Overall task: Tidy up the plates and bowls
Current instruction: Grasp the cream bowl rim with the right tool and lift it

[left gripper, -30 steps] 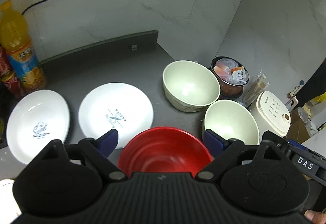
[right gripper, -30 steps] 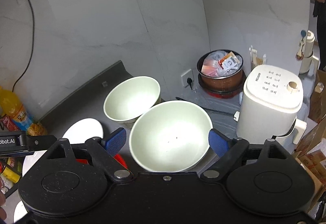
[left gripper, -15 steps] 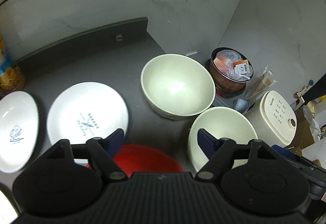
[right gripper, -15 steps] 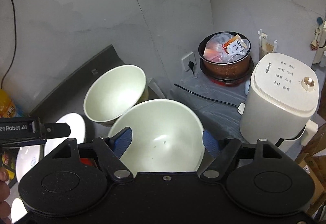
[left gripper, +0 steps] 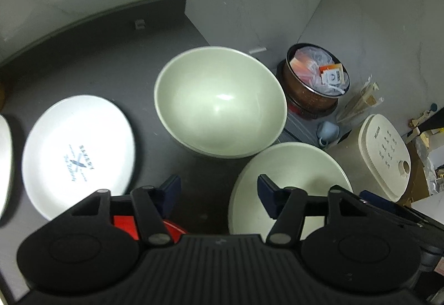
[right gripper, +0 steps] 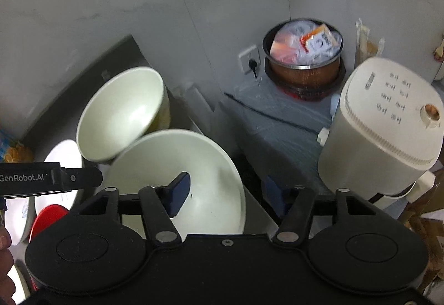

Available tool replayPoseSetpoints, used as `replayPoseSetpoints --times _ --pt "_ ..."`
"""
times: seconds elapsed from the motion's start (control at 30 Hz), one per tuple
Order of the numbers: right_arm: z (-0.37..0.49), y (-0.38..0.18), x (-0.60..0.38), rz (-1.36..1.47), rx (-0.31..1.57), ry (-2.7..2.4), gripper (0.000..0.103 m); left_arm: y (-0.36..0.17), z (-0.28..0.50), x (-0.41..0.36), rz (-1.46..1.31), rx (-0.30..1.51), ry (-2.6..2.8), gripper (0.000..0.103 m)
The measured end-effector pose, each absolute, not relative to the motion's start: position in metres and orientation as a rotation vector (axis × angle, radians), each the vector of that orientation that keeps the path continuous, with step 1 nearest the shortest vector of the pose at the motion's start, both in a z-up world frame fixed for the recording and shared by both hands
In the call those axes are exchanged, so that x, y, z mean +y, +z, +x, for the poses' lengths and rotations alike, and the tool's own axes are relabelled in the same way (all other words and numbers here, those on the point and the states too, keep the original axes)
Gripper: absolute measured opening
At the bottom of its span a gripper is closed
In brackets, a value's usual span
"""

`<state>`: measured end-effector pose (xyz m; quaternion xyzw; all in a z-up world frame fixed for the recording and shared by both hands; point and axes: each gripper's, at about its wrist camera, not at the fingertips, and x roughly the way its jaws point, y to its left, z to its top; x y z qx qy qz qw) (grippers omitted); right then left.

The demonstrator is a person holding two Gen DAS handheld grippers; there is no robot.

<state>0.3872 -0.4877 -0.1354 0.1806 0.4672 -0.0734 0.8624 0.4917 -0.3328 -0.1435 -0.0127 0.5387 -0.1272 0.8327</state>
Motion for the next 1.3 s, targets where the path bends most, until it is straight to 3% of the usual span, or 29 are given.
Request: replayPoseSetpoints --times 0.17,0.33,0.43,0.63,1.3 --pt "0.392 -0.149 -0.491 0.387 1.039 -0.147 0.045 -0.157 0.497 -0.346 0.006 1.182 -0.290 0.040" --pt "0.392 -0.157 -0.490 0.375 1.093 -0.137 0.035 -0.173 0.503 -0.354 0.010 1.251 -0.296 0.030" --pt "0.391 -0.162 -0.491 0.395 1.135 -0.115 0.013 -0.179 0.505 -0.358 0.017 1.281 -0.314 0.018" --pt "0.388 -0.150 -0.490 0.383 1.113 -0.099 0.011 -0.177 0.506 -0.356 0.001 1.296 -0.306 0.013" --pt "0.382 -0.075 -0.417 0.264 0.929 -0.006 0.012 -0.105 0.473 -0.267 -0.161 1.119 -0.288 0.014"
